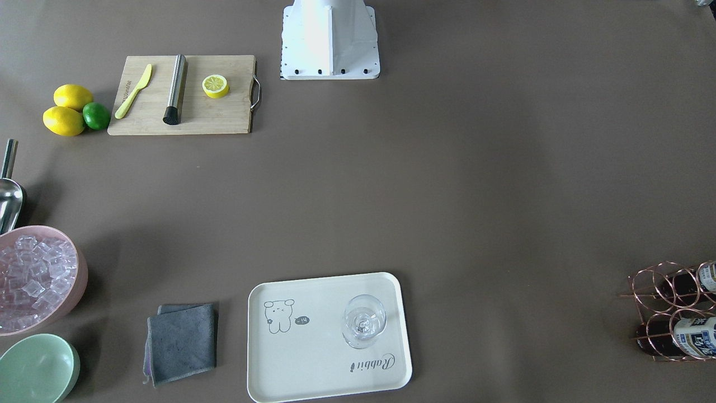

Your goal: Take tea from basket to plate

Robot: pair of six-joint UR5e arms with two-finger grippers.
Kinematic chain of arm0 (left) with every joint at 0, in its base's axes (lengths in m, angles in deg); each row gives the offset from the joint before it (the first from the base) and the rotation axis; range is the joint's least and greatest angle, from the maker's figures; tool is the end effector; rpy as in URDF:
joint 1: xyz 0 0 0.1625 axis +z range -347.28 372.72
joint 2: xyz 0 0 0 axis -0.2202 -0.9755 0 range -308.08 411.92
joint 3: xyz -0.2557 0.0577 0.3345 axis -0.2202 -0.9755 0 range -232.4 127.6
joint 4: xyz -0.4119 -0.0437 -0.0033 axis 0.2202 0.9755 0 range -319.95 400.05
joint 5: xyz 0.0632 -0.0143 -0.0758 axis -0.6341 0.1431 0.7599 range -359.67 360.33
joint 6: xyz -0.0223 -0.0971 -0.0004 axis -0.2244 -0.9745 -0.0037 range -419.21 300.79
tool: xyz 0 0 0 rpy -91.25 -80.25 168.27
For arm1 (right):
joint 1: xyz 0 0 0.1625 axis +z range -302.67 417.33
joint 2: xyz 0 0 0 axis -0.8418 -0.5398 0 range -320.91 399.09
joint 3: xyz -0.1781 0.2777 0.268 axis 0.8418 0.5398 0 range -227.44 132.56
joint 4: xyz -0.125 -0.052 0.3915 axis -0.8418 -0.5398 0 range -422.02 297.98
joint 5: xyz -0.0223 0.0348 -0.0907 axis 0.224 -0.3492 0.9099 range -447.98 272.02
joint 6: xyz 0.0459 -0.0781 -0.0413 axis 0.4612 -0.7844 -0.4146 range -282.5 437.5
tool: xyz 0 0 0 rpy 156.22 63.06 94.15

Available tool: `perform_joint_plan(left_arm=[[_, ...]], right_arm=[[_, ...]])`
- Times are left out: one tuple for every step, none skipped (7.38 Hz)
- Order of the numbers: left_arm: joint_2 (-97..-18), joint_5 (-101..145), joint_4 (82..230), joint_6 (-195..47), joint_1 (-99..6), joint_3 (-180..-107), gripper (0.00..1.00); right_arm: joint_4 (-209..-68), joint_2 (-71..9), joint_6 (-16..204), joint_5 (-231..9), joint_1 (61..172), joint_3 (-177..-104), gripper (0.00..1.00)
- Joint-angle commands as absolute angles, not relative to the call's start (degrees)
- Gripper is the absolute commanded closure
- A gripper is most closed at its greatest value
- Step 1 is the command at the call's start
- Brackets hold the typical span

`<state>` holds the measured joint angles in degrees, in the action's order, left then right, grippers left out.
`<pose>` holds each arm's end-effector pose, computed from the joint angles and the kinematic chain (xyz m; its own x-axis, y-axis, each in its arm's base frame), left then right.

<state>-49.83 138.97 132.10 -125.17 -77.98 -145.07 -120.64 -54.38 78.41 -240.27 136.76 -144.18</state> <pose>-0.0657 -0.5799 0.5157 0.2595 -0.7925 -0.5519 0.6106 0.5774 -0.5420 -0.0426 -0.4744 0.5458 0.3672 -0.5671 0.7373 0.1450 0.8178 0.5569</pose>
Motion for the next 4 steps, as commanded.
perform_joint_plan(left_arm=[[-55.83, 137.71, 131.79, -148.17, -78.07, -142.50, 0.02], [-56.45, 136.48, 133.20, -152.42, -78.94, -140.75, 0.02], [-60.80, 136.29, 134.35, -154.81, -79.73, -135.77, 0.02], [-65.72, 136.29, 134.36, -157.70, -80.87, -130.16, 0.02]], right_arm=[[-116.34, -51.54, 78.55, -248.97, 134.85, -144.74, 0.07], [-115.82, -49.70, 78.47, -248.82, 133.54, -144.65, 0.07], [-115.72, -47.42, 78.38, -248.21, 132.22, -143.61, 0.02], [-110.59, -44.70, 76.03, -245.33, 130.91, -141.33, 0.00]])
